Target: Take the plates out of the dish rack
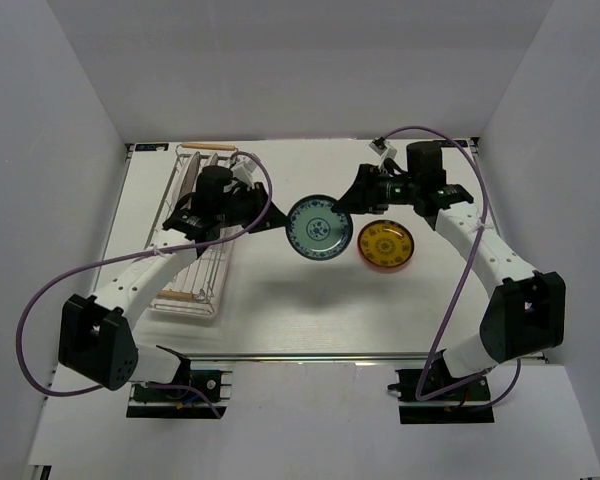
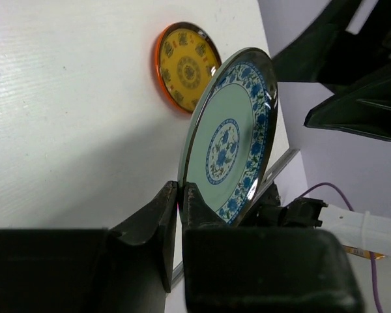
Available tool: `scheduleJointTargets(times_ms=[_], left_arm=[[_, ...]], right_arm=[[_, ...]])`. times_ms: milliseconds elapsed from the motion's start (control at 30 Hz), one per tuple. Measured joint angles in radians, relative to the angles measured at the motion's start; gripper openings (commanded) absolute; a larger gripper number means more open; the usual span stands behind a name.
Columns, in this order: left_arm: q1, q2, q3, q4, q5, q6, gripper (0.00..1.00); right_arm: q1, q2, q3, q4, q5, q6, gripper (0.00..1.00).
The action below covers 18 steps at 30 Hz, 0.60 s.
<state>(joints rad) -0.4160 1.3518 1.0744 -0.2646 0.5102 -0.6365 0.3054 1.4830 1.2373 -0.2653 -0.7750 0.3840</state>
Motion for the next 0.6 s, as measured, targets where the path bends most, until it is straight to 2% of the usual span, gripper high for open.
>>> scheduleJointTargets(times_ms=[33,100,267,433,600], left_arm=[[-0.010,0.011,0.000,-0.002,-0.008,0.000,0.00],[-0.024,0.023,0.010,-0.029,-0.031,0.007,0.00],[-0.032,0.026,0.041,-0.043,-0.080,0.013,0.00],[-0.040,0.026,0.042,-0.048,-0.100,0.016,0.00],[-0.048,0.026,0.043,-0.049,-0.108,0.018,0.00]], right_arm=[[0.005,0.000,0.000,0.003,0.001,0.001,0.47],[0.011,0.000,-0.001,0.003,0.016,-0.007,0.29],[0.003,0.000,-0.005,-0.002,0.039,-0.003,0.25],[0.002,0.000,-0.005,-0.029,0.056,-0.026,0.00],[0.001,0.000,-0.009,-0.035,0.061,-0.047,0.00]])
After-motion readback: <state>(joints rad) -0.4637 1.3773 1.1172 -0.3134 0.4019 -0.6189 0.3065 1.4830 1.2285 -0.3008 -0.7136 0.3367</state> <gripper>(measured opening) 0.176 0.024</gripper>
